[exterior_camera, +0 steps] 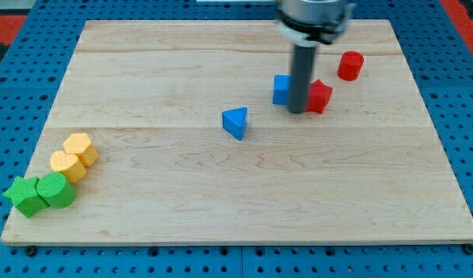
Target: Push the red star along with the blue cube towards the upside of blue triangle
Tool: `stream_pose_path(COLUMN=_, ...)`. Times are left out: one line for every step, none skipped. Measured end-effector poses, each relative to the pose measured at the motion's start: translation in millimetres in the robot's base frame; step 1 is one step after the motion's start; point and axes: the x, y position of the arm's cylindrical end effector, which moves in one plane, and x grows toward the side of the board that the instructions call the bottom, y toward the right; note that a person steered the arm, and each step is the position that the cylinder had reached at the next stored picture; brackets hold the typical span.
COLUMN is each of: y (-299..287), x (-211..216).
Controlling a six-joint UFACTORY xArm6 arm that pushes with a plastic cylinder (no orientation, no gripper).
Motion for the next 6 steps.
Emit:
stream_pose_path(y=64, x=10)
stream_pose_path(y=132, x=-18)
stream_pose_path(y=110, x=-3)
stream_pose_path(y=72, x=-1)
stream_pose_path(y=28, x=-15)
stream_pose_path(y=-13, x=-29)
